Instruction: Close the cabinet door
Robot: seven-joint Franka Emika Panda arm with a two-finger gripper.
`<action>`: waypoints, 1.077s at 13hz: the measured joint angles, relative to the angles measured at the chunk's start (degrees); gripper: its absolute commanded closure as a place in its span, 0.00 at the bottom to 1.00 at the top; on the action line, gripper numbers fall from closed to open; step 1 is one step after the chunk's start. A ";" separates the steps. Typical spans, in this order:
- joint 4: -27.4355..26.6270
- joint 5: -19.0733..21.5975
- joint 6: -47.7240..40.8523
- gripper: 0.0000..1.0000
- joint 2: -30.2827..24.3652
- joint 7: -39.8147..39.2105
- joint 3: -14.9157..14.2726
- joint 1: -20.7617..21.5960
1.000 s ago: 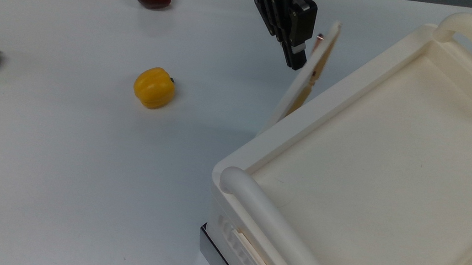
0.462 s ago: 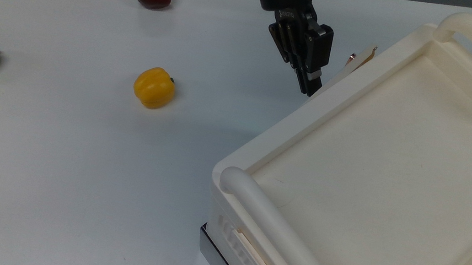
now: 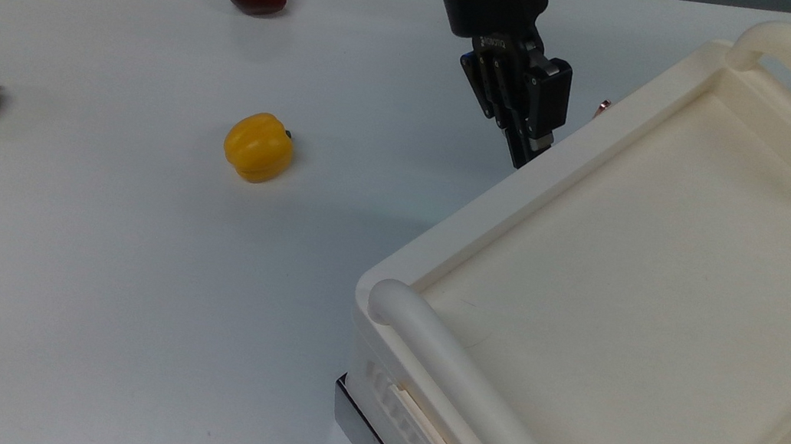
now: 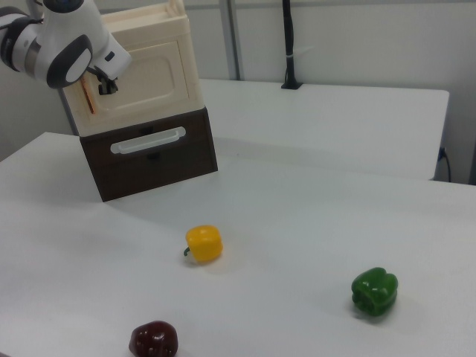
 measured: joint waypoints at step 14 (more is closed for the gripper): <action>0.84 -0.04 -6.65 0.72 0.73 -3.91 -0.94 -0.59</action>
